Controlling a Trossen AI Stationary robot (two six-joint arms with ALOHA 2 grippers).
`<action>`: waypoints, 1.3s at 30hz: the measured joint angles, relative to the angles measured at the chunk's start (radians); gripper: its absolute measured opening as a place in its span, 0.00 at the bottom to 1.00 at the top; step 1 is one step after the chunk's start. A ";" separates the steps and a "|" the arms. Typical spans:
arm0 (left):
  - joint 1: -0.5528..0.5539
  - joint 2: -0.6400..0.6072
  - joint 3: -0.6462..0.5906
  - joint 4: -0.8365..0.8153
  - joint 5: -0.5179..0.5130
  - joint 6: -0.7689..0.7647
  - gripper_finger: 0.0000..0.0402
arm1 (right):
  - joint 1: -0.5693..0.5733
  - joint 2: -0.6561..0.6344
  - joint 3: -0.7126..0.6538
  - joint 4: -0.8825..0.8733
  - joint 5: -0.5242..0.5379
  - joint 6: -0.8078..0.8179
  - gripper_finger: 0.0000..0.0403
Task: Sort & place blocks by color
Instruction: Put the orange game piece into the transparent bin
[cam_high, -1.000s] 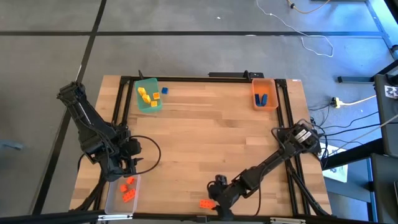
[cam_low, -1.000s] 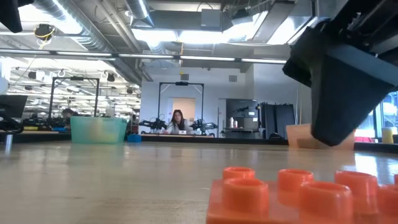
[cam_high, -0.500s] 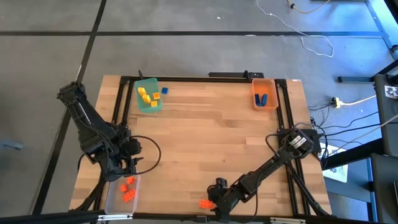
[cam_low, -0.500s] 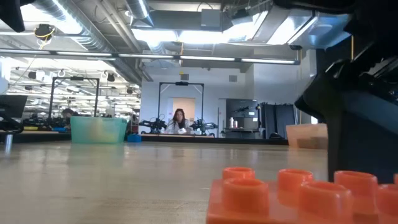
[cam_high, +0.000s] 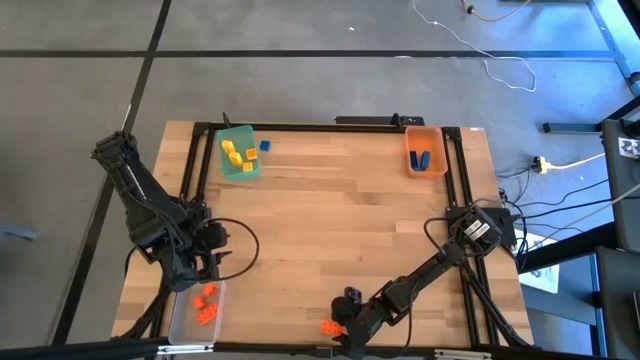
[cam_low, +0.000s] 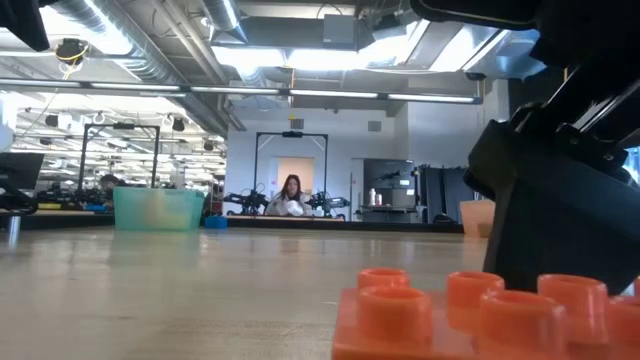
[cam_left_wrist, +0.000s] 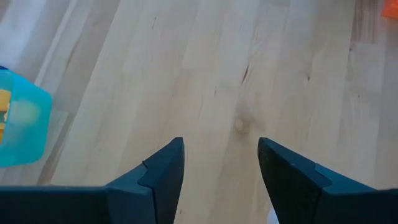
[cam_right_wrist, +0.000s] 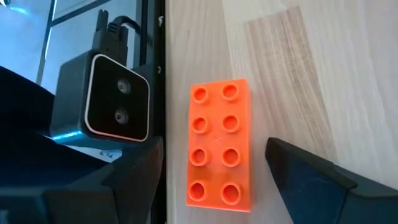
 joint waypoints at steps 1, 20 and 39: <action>0.000 0.000 0.000 0.000 0.000 0.000 0.48 | 0.000 0.000 0.000 0.000 -0.001 -0.001 0.72; 0.000 0.000 0.000 0.001 -0.003 -0.002 0.49 | 0.000 -0.003 0.003 -0.107 -0.005 -0.109 0.68; 0.000 0.000 0.000 0.001 -0.005 -0.002 0.48 | -0.001 0.044 0.006 -0.057 0.051 -0.157 0.35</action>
